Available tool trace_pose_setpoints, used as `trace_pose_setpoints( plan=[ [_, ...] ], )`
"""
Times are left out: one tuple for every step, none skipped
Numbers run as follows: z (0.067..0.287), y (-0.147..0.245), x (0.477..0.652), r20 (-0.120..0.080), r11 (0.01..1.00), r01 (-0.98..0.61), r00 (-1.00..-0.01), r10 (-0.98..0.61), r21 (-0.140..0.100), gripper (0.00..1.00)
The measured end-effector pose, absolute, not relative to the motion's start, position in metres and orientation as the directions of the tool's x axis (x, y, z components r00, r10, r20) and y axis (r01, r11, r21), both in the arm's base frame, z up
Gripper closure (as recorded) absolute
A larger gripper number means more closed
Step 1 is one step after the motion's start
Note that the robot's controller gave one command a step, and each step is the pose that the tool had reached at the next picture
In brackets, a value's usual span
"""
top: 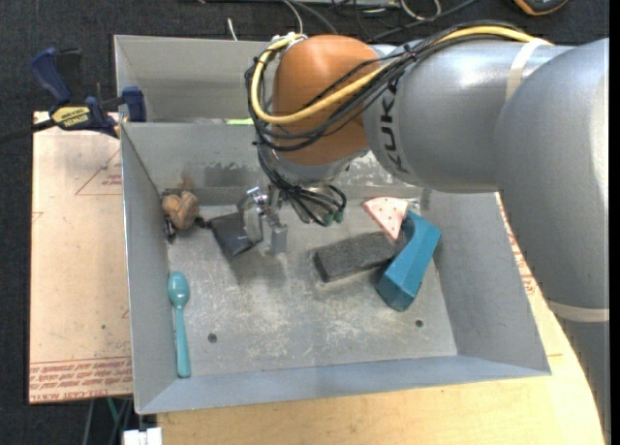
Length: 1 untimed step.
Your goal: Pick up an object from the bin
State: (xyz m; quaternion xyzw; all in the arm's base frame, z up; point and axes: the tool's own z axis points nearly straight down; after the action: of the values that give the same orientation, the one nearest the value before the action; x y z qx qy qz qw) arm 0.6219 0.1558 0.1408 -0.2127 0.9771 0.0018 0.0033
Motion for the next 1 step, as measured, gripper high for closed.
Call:
trace_pose_setpoints(
  plan=[
    [0.1789,0.1562,0.6226,-0.011,0.910,-0.415,-0.910,-0.415,0.002,1.00]
  ],
)
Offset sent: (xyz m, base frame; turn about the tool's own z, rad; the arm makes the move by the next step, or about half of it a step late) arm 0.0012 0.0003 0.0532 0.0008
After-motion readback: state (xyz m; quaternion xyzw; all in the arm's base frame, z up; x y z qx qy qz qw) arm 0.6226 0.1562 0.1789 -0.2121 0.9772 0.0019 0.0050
